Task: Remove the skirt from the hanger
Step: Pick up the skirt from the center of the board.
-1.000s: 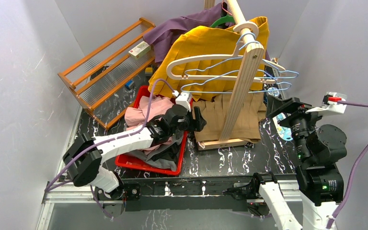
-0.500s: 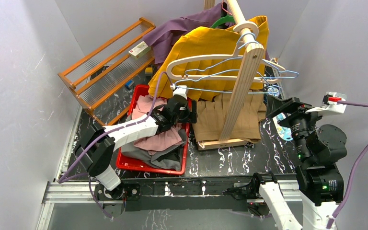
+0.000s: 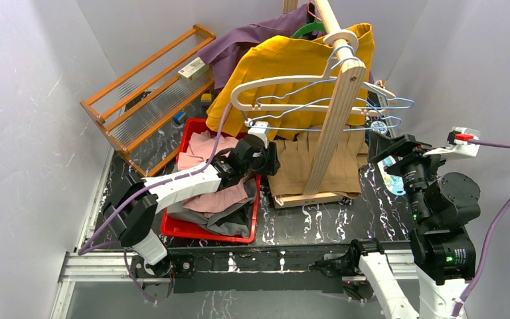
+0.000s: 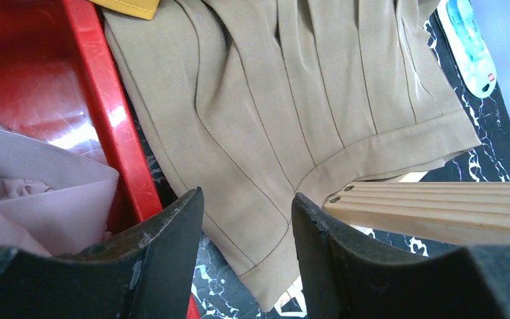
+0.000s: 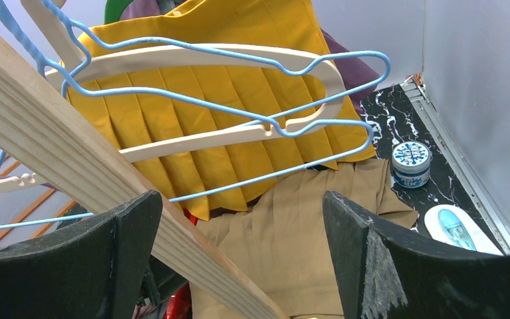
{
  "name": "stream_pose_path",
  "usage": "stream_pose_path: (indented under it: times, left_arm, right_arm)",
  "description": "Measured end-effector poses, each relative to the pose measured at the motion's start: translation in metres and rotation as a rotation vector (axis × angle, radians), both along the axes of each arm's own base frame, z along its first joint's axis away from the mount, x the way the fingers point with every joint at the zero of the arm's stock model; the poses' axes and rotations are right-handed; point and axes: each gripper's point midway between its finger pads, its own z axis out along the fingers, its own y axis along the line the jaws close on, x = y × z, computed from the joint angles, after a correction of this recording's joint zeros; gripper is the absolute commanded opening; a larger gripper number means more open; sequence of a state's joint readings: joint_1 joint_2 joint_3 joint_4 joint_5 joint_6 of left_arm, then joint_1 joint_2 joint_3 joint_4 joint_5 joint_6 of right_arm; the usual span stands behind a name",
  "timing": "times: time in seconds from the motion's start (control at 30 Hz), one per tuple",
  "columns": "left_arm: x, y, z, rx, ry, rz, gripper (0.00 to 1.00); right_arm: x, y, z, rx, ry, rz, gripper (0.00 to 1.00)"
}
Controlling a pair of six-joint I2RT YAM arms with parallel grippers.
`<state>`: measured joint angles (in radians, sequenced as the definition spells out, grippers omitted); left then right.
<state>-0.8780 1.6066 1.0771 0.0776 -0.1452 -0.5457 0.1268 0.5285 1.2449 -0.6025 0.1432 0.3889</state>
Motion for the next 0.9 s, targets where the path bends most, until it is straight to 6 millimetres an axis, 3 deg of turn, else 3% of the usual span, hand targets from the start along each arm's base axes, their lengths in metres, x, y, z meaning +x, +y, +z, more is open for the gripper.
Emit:
stream_pose_path:
  times: [0.27,0.33,0.37,0.47,0.53,0.57,0.63,0.67,0.7,0.77,0.9]
  left_arm:
    - [-0.022,-0.014,-0.001,0.002,0.018,0.060,0.58]
    - [-0.025,-0.010,-0.006,0.010,0.035,0.110,0.64]
    - [-0.025,-0.007,-0.009,0.016,0.043,0.139,0.74]
    - [-0.020,0.006,-0.015,0.013,0.070,0.259,0.69]
    - [-0.018,-0.002,-0.024,-0.002,0.089,0.261,0.70]
    - [-0.016,-0.010,-0.038,0.001,0.113,0.256,0.68]
    - [-0.013,-0.020,-0.045,-0.013,0.126,0.254,0.49]
    - [-0.012,-0.021,-0.046,-0.017,0.127,0.257,0.32]
    - [-0.006,-0.017,-0.046,-0.017,0.125,0.269,0.08]
    - [0.000,-0.016,-0.041,-0.026,0.108,0.263,0.00]
    - [-0.004,-0.018,-0.011,-0.098,0.063,0.208,0.00]
  right_arm:
    - [0.000,0.000,0.000,0.000,0.000,0.000,0.98]
    - [0.000,0.000,0.000,0.000,0.000,0.000,0.98]
    - [0.000,0.000,0.000,0.000,0.000,0.000,0.98]
    - [0.000,0.000,-0.003,0.000,0.003,0.000,0.98]
    - [0.000,0.000,-0.003,0.000,0.002,0.000,0.98]
    - [0.000,0.000,-0.003,0.000,0.002,0.000,0.98]
    - [0.000,0.000,-0.002,0.000,0.000,0.000,0.99]
    - [-0.001,0.000,-0.002,0.000,-0.002,0.000,0.98]
    - [-0.001,0.000,-0.001,0.000,-0.003,0.000,0.98]
    - [-0.002,0.000,0.002,0.001,-0.013,-0.001,0.99]
    - [-0.003,-0.002,0.002,0.003,-0.017,-0.008,0.98]
